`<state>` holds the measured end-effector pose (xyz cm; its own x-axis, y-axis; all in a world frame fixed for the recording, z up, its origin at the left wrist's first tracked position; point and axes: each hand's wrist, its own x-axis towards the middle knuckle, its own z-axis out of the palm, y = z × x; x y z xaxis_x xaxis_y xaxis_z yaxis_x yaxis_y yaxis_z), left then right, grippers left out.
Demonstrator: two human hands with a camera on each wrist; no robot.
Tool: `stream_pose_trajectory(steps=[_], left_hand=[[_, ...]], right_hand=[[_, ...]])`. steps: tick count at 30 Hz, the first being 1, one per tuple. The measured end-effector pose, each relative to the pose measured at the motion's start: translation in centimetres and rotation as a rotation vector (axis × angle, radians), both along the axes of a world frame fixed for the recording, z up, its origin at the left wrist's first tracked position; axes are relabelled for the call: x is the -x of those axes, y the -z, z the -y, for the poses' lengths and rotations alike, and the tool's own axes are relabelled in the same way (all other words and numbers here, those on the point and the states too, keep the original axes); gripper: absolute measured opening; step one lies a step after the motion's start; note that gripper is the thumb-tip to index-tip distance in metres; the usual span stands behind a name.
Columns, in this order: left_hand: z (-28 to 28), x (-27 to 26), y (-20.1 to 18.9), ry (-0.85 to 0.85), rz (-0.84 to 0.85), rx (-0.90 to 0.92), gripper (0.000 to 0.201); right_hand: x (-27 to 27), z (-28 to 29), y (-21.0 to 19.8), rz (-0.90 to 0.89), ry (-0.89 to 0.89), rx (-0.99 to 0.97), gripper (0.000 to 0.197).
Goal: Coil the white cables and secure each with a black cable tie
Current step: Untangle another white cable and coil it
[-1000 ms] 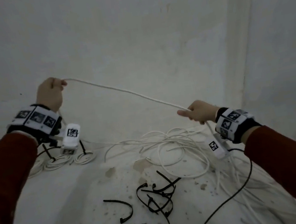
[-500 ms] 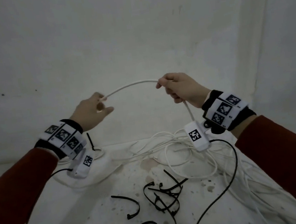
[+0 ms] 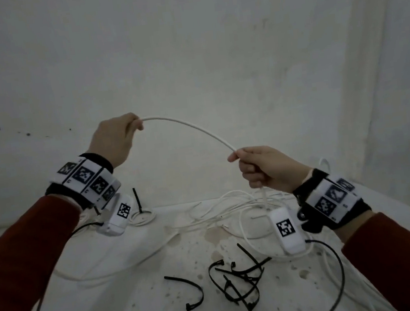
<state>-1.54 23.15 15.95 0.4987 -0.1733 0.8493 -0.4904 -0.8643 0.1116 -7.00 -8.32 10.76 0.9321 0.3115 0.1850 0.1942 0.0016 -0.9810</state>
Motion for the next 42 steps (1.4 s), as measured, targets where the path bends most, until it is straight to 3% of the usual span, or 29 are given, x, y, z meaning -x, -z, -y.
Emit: stream_pose_trajectory(steps=[10, 13, 17, 21, 23, 26, 30, 32, 34, 37, 39, 42], left_hand=[[-2.9, -1.7, 0.6, -0.129, -0.025, 0.041, 0.033], [-2.5, -1.5, 0.5, -0.138, 0.003, 0.067, 0.027], [0.2, -0.3, 2.7, -0.091, -0.126, -0.101, 0.02], [4.1, 2.6, 7.1, 0.102, -0.486, -0.32, 0.042], [5.9, 4.3, 9.0, 0.18, -0.602, -0.387, 0.042], [7.6, 6.4, 10.8, 0.199, -0.568, -0.543, 0.04], [7.3, 7.6, 10.2, 0.288, -0.306, -0.507, 0.037], [6.4, 7.6, 9.5, 0.329, -0.159, -0.53, 0.035], [5.5, 7.4, 8.6, 0.326, -0.102, -0.559, 0.034], [4.9, 7.5, 6.9, 0.321, -0.044, -0.582, 0.031], [4.7, 7.3, 5.9, 0.304, -0.022, -0.561, 0.03], [4.6, 7.1, 4.7, 0.298, -0.05, -0.485, 0.028]], right_hand=[[2.6, 0.1, 1.1, -0.186, -0.026, -0.175, 0.027], [3.2, 0.0, 0.8, -0.257, -0.142, -0.323, 0.019], [2.9, 0.2, -0.3, -0.038, -0.163, -0.899, 0.021], [2.1, -0.3, -1.6, 0.247, 0.007, -1.035, 0.021], [1.7, -0.6, -1.5, 0.32, 0.099, -0.994, 0.015], [0.2, -0.8, -0.3, 0.439, 0.291, -0.72, 0.01], [-1.3, -0.6, 2.1, 0.67, 0.484, 0.081, 0.016], [-1.2, -0.1, 3.1, 0.757, 0.429, 0.496, 0.012], [-0.8, 0.1, 3.7, 0.773, 0.282, 0.722, 0.011], [0.4, -0.3, 4.2, 0.655, 0.056, 0.773, 0.015], [1.2, -0.7, 4.3, 0.519, -0.049, 0.612, 0.017], [2.4, -1.3, 4.2, 0.418, -0.119, 0.408, 0.042]])
